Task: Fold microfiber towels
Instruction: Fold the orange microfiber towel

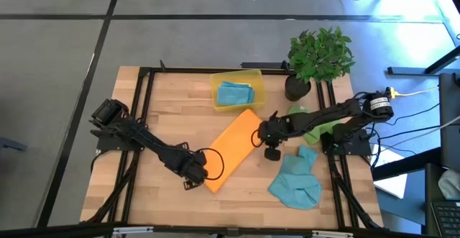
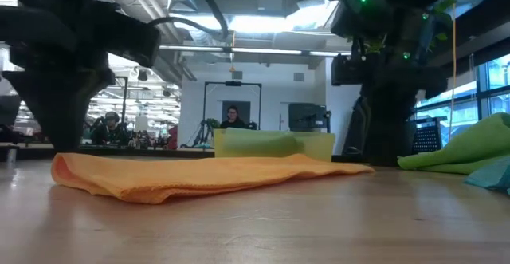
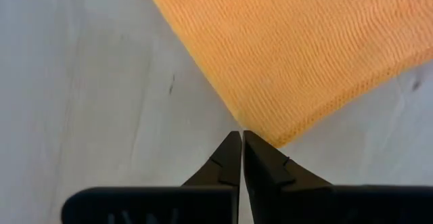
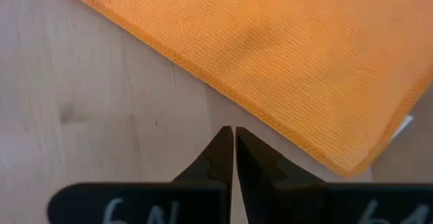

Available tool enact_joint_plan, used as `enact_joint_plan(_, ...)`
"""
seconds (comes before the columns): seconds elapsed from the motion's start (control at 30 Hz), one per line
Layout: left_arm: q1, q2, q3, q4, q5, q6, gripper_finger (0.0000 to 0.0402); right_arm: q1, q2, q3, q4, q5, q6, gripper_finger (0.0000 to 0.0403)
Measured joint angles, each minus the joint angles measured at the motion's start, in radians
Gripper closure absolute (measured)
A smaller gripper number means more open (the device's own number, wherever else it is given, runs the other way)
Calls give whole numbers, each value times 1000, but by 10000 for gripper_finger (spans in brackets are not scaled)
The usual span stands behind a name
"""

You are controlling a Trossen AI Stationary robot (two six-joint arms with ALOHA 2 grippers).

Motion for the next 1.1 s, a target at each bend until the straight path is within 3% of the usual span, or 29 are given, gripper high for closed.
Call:
enact_joint_plan(0.53,29,4,0,-63,-84,-2,395,-77,9,-138,183,11,-4,382)
enact_joint_plan(0.8,60,5,-15,-50,-91,-5,398,-141,13,-140,243,105,-51,382)
enact_joint_plan(1.1,46,5,-82,273,-23,86,398,-235,13,-140,264,106,-92,382)
